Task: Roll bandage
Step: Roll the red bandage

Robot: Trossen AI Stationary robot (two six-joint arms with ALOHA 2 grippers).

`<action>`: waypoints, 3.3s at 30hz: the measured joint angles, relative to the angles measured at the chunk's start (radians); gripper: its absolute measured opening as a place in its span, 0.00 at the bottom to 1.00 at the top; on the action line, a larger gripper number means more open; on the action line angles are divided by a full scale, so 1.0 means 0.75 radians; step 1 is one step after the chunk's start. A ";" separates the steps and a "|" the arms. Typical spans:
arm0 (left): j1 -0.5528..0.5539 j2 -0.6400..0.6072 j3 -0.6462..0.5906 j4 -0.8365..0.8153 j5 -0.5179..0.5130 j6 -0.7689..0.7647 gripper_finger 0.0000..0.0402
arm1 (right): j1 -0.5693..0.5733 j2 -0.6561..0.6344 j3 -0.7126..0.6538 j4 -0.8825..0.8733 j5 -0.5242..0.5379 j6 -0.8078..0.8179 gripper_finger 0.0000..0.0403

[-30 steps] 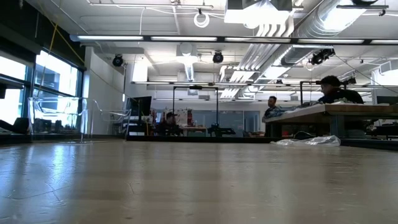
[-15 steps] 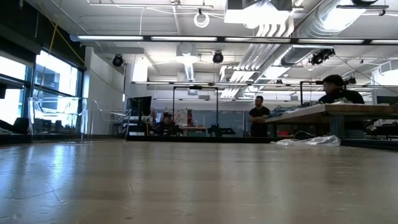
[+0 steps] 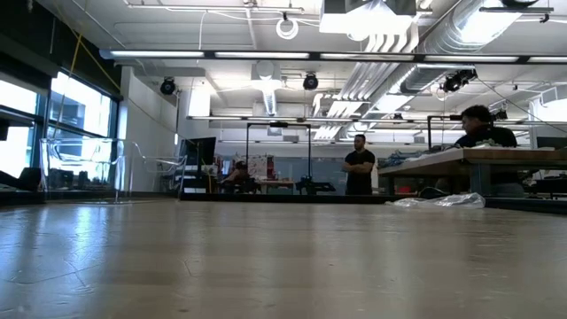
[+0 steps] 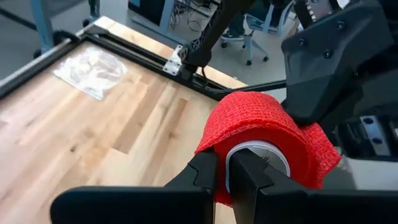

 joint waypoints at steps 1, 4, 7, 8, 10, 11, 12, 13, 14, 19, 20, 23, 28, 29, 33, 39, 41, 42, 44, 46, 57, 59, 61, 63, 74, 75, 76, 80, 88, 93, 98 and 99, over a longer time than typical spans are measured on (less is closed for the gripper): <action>0.012 0.000 0.000 0.000 0.017 -0.009 0.04 | 0.002 0.000 0.000 -0.001 -0.008 0.013 0.02; 0.038 -0.002 0.000 0.012 0.034 -0.041 0.04 | 0.011 0.000 0.000 0.009 -0.063 0.050 0.01; 0.061 -0.013 0.002 0.031 0.046 -0.050 0.04 | 0.017 0.005 -0.002 0.015 -0.213 0.141 0.01; 0.069 -0.017 0.002 0.042 0.059 -0.050 0.04 | 0.018 0.005 -0.003 0.015 -0.265 0.173 0.00; 0.069 -0.017 0.002 0.077 0.084 -0.049 0.04 | 0.023 0.004 -0.003 0.014 -0.309 0.209 0.00; 0.069 -0.019 0.002 0.088 0.098 -0.042 0.04 | 0.026 0.003 -0.002 0.004 -0.304 0.220 0.00; 0.069 -0.021 0.002 0.099 0.110 -0.038 0.04 | 0.031 0.003 -0.002 -0.019 -0.284 0.236 0.00; 0.070 -0.024 0.002 0.110 0.120 -0.037 0.04 | 0.037 0.003 -0.002 -0.042 -0.262 0.254 0.00; 0.070 -0.030 0.002 0.117 0.133 -0.038 0.04 | 0.043 0.003 -0.002 -0.068 -0.243 0.271 0.00; 0.070 -0.031 0.002 0.179 0.201 -0.037 0.04 | 0.044 0.003 -0.002 -0.118 -0.205 0.293 0.00; 0.070 -0.031 0.002 0.189 0.202 -0.037 0.04 | 0.043 0.003 -0.002 -0.102 -0.212 0.299 0.00; 0.070 -0.031 0.002 0.186 0.187 -0.029 0.04 | 0.049 0.002 -0.002 0.019 -0.218 0.288 0.00; 0.061 -0.031 0.002 0.179 0.148 0.054 0.04 | 0.064 -0.002 -0.002 0.261 -0.165 0.168 0.00; 0.060 -0.031 0.002 0.179 0.145 0.065 0.04 | 0.064 -0.003 -0.002 0.286 -0.141 0.166 0.00; 0.055 -0.031 0.002 0.178 0.140 0.100 0.04 | 0.060 -0.014 -0.002 0.309 -0.086 0.190 0.00; 0.049 -0.030 0.002 0.140 0.142 0.126 0.04 | 0.058 -0.044 -0.002 0.309 -0.079 0.205 0.00; 0.044 -0.030 0.003 0.137 0.142 0.127 0.04 | 0.057 -0.063 -0.002 0.305 -0.145 0.212 0.00; 0.043 -0.030 0.003 0.136 0.144 0.127 0.04 | 0.052 -0.071 -0.002 0.304 -0.199 0.214 0.00; 0.038 -0.030 0.004 0.140 0.150 0.137 0.04 | 0.037 -0.080 -0.002 0.301 -0.313 0.256 0.00; 0.036 -0.030 0.004 0.140 0.168 0.174 0.04 | 0.015 -0.081 -0.002 0.284 -0.406 0.328 0.00; -0.040 -0.009 0.003 0.130 0.240 0.326 0.04 | -0.059 -0.082 -0.002 0.186 -0.435 0.556 0.00; -0.048 -0.006 0.003 0.129 0.238 0.325 0.04 | -0.061 -0.082 -0.002 0.182 -0.433 0.591 0.00; -0.051 -0.005 0.003 0.126 0.238 0.327 0.04 | -0.060 -0.082 -0.002 0.177 -0.408 0.630 0.00; -0.050 -0.006 0.003 0.122 0.227 0.326 0.04 | -0.050 -0.083 -0.002 0.176 -0.367 0.662 0.00; -0.054 -0.001 -0.001 0.122 0.190 0.382 0.04 | -0.027 -0.091 -0.002 0.004 -0.230 0.824 0.00; -0.056 0.000 -0.002 0.119 0.187 0.383 0.04 | -0.027 -0.091 -0.002 -0.005 -0.224 0.835 0.00; -0.058 0.000 -0.002 0.119 0.183 0.383 0.04 | -0.027 -0.091 -0.002 -0.006 -0.229 0.834 0.00; -0.070 0.000 -0.002 0.123 0.164 0.385 0.04 | -0.029 -0.091 0.000 -0.013 -0.280 0.800 0.02; -0.071 -0.003 -0.001 0.136 0.153 0.372 0.04 | -0.029 -0.093 0.000 0.051 -0.315 0.791 0.25; -0.072 -0.003 0.003 0.136 0.132 0.336 0.04 | -0.012 -0.102 -0.002 0.107 -0.292 0.671 0.36; -0.071 0.007 0.003 0.129 0.127 0.301 0.04 | 0.001 -0.110 -0.002 0.111 -0.287 0.625 0.39; -0.070 0.010 0.003 0.131 0.123 0.301 0.04 | 0.002 -0.110 -0.002 0.106 -0.314 0.626 0.39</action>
